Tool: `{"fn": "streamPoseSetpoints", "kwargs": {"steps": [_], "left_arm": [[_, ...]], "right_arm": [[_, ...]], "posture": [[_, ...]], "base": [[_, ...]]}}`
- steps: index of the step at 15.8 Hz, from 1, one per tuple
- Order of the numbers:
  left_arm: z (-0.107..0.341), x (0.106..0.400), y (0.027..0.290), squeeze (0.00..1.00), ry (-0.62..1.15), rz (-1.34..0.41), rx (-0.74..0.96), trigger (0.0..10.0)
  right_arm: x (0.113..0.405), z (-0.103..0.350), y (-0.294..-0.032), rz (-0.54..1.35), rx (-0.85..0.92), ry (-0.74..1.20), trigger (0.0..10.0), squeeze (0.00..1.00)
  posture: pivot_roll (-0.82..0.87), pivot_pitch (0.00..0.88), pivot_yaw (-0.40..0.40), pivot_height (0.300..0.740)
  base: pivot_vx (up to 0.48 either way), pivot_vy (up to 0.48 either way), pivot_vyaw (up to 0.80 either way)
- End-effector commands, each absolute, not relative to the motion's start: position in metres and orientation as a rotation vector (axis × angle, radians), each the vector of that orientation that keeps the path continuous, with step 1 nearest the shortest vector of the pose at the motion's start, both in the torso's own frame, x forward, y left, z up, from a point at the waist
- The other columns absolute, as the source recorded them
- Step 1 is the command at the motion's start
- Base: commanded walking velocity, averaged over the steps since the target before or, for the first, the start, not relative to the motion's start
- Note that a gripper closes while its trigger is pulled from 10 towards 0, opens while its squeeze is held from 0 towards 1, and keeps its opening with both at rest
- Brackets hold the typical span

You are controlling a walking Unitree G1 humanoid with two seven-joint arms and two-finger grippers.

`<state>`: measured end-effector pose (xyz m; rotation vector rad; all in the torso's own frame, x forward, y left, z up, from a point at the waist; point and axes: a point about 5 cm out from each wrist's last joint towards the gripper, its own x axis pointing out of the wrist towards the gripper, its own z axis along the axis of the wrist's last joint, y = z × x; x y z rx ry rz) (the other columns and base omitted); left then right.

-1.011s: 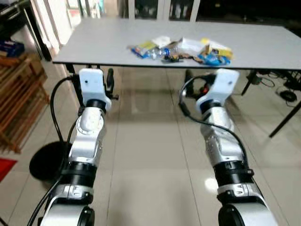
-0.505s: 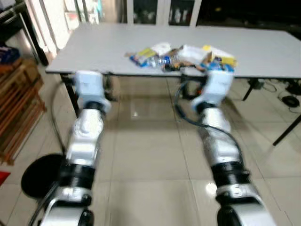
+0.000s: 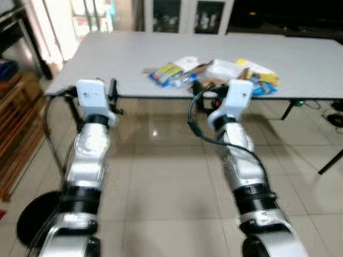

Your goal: Picking trash to rubbish bin

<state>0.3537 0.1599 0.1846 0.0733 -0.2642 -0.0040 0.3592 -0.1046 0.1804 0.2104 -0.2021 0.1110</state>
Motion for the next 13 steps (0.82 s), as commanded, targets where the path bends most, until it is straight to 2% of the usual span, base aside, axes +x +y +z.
{"fn": "streamPoseSetpoints", "kwargs": {"steps": [1,13], "left_arm": [[0.191,0.3542,0.1648,0.0,-0.283,-0.002,0.089,10.0],[0.1893,0.3541,0.1606,0.0,-0.278,-0.031,0.092,10.0]], "right_arm": [[0.3598,0.1839,-0.1032,0.112,0.211,-0.218,10.0,0.0],[0.3584,0.1811,-0.1017,0.113,0.207,-0.215,10.0,0.0]], "posture": [[0.02,0.0,-0.034,0.74],[0.02,0.0,-0.026,0.74]], "base": [[0.48,0.0,0.0],[0.48,0.0,0.0]]}}
